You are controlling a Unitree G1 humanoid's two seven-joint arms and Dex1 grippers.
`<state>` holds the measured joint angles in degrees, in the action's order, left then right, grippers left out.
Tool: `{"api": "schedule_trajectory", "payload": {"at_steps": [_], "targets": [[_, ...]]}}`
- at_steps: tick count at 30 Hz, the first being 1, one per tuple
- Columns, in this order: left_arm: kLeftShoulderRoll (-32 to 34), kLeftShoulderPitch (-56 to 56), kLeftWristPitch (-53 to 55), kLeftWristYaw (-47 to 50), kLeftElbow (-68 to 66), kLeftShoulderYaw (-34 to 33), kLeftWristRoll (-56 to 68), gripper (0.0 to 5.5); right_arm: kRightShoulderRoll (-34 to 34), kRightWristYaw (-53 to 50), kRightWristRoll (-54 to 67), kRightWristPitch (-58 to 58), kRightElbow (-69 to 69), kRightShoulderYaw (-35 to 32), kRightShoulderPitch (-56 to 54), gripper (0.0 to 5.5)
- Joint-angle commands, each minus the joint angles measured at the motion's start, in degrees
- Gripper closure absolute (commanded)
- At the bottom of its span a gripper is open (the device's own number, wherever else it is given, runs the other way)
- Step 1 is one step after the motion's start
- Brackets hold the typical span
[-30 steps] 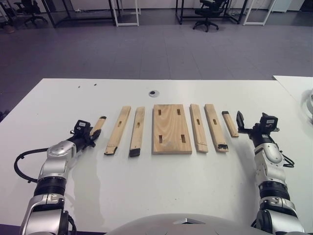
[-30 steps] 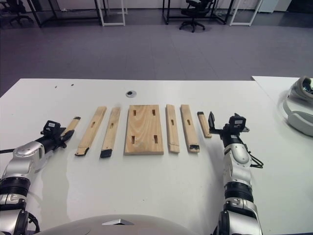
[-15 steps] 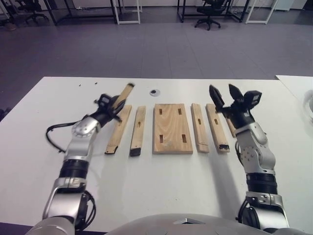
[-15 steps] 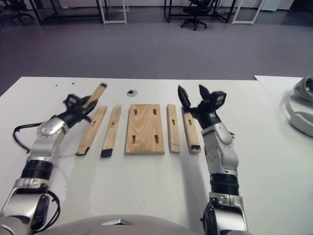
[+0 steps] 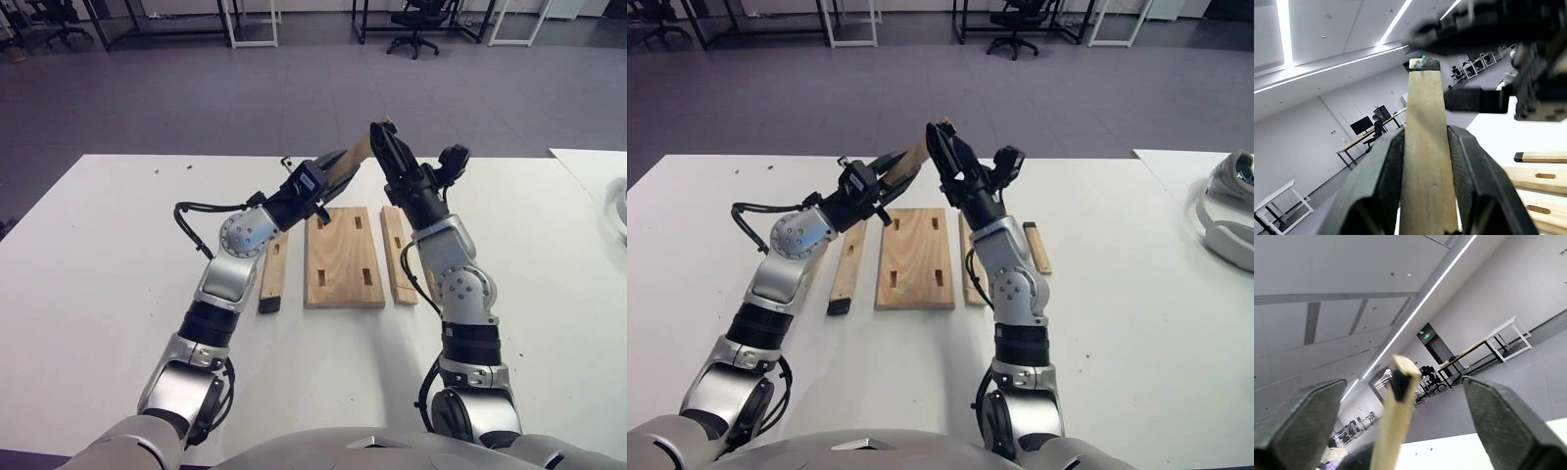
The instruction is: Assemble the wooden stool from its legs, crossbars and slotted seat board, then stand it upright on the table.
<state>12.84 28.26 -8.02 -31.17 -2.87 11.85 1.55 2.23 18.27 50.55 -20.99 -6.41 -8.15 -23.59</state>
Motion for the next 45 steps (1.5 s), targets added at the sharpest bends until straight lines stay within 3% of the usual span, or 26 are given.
{"api": "schedule_trajectory", "payload": {"at_steps": [1,17,23,24,30,37,45], "targets": [[0.4,1.3,-0.4,-1.2,-0.2,0.9,-0.8,4.21,-0.3,0.0,4.7,-3.3,-1.1,-1.8,-1.7,1.87],[0.5,1.3,-0.6,-6.1,0.8,1.0,3.1,4.21,-2.3,0.0,9.7,-9.9,-0.6,-3.7,-1.8,5.08],[0.8,1.7,-1.1,-6.0,-0.3,1.2,1.5,4.21,-2.7,-1.7,7.8,-8.8,0.3,-4.3,-1.7,5.08],[0.7,1.6,-0.8,-5.2,-0.8,0.8,1.3,3.84,-2.9,-2.9,6.3,-7.1,1.5,-5.4,-1.6,5.08],[-0.5,-0.9,3.7,1.8,-1.6,-6.1,4.4,2.83,-5.4,-5.8,-0.4,0.2,5.4,-12.0,3.3,5.08],[0.1,-4.2,11.3,11.3,-4.4,-19.1,10.3,2.83,-5.8,-4.2,-6.9,5.7,15.7,-13.9,7.3,5.08],[-0.2,-4.4,12.7,11.7,-5.2,-17.9,9.6,2.83,-5.0,-0.6,-7.9,10.0,21.8,-15.1,6.1,5.08]]}}
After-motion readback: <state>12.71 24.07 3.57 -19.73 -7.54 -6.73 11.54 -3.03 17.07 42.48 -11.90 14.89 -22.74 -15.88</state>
